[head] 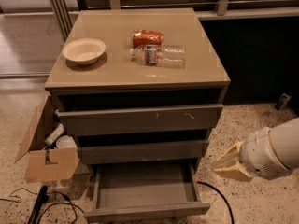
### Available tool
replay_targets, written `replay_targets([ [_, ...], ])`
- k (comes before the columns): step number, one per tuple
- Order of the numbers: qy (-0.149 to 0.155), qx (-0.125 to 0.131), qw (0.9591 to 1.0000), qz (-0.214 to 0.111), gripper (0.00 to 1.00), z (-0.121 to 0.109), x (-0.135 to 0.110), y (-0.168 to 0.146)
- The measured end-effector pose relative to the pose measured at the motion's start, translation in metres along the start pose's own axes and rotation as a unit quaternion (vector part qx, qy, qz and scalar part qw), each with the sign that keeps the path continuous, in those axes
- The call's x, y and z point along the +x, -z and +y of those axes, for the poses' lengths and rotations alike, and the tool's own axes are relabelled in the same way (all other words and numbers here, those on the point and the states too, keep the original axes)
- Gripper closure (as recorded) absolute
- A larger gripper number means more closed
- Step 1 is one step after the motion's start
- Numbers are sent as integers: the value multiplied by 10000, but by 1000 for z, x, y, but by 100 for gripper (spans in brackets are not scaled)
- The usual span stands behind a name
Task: Close bottom drawer
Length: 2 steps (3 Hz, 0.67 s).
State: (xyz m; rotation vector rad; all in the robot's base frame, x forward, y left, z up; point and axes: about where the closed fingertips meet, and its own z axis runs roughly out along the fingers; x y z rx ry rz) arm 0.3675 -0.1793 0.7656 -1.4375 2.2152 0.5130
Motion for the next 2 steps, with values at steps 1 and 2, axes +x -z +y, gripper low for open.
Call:
replay_targets([
  [1,-35,37,10000,12,95,0,4,-7],
  [2,-35,37,10000,12,100,0,4,-7],
])
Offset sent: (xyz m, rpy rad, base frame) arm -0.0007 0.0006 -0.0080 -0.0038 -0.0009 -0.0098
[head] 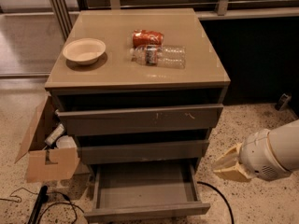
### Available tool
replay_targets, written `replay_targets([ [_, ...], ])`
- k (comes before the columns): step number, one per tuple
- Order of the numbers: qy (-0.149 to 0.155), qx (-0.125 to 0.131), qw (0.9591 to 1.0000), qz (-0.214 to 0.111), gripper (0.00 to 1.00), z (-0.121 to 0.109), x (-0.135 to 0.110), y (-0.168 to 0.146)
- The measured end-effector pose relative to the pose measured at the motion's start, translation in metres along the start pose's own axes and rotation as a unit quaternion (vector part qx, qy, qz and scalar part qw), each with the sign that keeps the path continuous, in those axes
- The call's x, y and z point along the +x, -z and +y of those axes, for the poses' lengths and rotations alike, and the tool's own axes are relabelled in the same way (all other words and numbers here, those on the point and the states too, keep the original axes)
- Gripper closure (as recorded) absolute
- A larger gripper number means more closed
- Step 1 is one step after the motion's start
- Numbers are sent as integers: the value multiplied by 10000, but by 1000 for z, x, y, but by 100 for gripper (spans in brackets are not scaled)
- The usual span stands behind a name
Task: Close bottom drawer
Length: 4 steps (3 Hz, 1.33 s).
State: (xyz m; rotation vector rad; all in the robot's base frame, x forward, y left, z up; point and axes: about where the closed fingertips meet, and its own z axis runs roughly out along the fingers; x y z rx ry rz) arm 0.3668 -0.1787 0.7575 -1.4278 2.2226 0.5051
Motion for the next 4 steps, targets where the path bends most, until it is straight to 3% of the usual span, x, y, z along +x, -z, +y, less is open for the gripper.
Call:
replay_targets([
  [1,-749,-344,9965,-110,100,4,24,-52],
  [2,-1505,-513,9868,-301,100,4,50,-110],
  [3,-2004,-467,9770,-564,100,3,80,-159],
  [4,-1883,-367,9772,-914,100,-12,107,-204],
])
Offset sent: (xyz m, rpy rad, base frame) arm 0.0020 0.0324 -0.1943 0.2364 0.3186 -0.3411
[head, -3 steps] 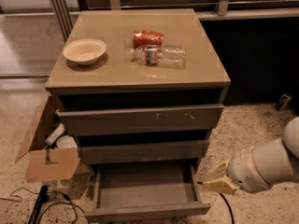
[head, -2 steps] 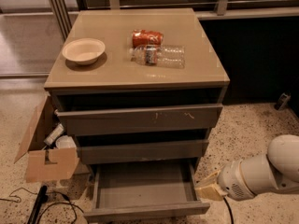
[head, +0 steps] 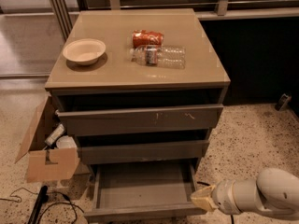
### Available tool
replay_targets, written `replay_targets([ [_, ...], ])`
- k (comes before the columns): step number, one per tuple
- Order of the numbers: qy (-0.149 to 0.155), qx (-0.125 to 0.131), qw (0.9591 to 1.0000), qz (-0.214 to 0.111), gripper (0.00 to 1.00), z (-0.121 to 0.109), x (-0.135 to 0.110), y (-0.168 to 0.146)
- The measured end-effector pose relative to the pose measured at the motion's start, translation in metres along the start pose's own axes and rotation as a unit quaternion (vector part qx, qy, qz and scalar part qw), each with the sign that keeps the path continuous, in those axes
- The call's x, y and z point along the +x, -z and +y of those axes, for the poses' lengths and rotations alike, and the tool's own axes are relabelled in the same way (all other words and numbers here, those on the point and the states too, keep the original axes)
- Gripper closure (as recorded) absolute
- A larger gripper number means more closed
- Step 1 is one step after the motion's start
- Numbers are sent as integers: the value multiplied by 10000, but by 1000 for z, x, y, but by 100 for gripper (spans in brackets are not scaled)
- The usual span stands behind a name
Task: Close bottom drawer
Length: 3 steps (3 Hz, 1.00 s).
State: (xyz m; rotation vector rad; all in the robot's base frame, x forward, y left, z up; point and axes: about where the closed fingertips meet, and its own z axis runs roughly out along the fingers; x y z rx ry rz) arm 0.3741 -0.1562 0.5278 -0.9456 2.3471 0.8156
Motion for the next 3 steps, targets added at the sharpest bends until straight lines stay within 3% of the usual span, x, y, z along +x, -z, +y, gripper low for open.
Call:
replay_targets([
  [1,670,-253,9974,-113,100,-8,-10,-10],
  [2,1237,-459,9913,-15,100,-7,-30,-2],
  [3,1237,-459,9913,-15,100,-7,-30,-2],
])
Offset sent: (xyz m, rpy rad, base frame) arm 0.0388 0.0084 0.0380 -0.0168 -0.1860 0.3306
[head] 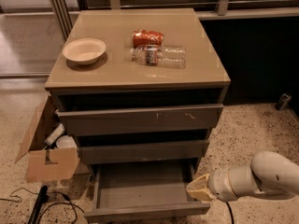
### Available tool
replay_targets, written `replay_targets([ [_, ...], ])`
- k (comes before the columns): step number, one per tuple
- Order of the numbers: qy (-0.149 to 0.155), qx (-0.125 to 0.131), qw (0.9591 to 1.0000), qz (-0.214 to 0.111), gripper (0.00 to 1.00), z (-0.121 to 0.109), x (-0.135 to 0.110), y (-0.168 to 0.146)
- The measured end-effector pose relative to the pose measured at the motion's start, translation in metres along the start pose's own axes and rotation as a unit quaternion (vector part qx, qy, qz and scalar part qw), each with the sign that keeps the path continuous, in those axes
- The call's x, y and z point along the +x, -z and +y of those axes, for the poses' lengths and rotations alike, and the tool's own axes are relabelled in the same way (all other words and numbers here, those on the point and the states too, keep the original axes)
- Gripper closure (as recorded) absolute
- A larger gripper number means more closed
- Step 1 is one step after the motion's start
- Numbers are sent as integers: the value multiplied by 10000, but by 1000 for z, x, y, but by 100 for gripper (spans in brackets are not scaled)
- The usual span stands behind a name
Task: Close bottom drawer
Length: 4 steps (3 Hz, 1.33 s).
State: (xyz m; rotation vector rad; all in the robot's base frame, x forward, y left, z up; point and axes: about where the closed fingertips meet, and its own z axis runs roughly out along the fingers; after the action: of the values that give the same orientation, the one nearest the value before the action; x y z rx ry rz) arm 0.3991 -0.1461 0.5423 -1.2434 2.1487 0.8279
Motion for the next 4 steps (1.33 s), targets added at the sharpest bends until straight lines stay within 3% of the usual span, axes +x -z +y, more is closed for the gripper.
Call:
replay_targets([
  [1,-212,-35,9997,102,100,-9,15,-23],
  [2,-554,-103,9974,447,100,-33,65,-70],
  [3,-708,-148,9957,570,100,-49,96,-91],
  [4,-656,-220,9966,441,100,-68,133,-116],
])
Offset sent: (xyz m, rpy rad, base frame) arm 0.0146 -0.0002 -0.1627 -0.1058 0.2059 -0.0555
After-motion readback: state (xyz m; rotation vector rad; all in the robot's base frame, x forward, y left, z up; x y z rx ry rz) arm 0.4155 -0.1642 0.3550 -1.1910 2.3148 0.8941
